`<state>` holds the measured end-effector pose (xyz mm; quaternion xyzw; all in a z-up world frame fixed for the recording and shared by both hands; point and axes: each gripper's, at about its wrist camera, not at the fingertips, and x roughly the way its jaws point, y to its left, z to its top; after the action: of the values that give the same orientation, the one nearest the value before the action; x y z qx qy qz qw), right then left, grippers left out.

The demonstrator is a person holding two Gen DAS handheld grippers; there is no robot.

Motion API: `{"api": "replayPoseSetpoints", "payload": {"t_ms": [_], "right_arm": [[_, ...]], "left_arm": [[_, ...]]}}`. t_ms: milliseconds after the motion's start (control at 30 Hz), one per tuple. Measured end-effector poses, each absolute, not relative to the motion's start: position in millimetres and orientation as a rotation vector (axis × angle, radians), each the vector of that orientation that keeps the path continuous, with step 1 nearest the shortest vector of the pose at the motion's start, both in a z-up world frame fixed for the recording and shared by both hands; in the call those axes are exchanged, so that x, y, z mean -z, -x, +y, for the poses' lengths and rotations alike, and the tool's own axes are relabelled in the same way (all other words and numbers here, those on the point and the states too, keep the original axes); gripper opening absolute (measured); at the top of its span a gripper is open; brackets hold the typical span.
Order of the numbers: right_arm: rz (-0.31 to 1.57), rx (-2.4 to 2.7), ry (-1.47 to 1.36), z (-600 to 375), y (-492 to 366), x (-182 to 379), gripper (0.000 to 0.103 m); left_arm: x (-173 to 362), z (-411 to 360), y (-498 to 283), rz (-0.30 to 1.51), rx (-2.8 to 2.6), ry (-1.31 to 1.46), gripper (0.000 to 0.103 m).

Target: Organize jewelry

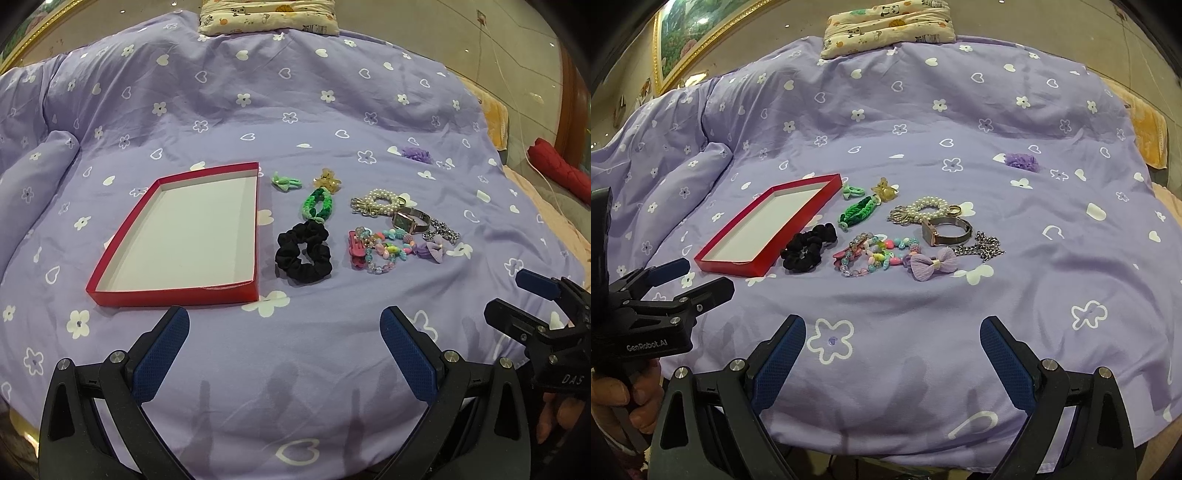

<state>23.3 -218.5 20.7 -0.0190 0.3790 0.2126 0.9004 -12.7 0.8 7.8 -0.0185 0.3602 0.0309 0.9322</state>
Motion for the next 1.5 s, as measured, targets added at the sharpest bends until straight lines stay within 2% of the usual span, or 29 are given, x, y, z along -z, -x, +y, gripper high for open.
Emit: {"api": "replayPoseSetpoints", "payload": {"t_ms": [1500], "right_arm": [[0.806,-0.462,-0.011,-220,-39,-20,0.096]], "left_arm": [[-2,5,-13,0.783,-0.011,0.05,0.103]]}}
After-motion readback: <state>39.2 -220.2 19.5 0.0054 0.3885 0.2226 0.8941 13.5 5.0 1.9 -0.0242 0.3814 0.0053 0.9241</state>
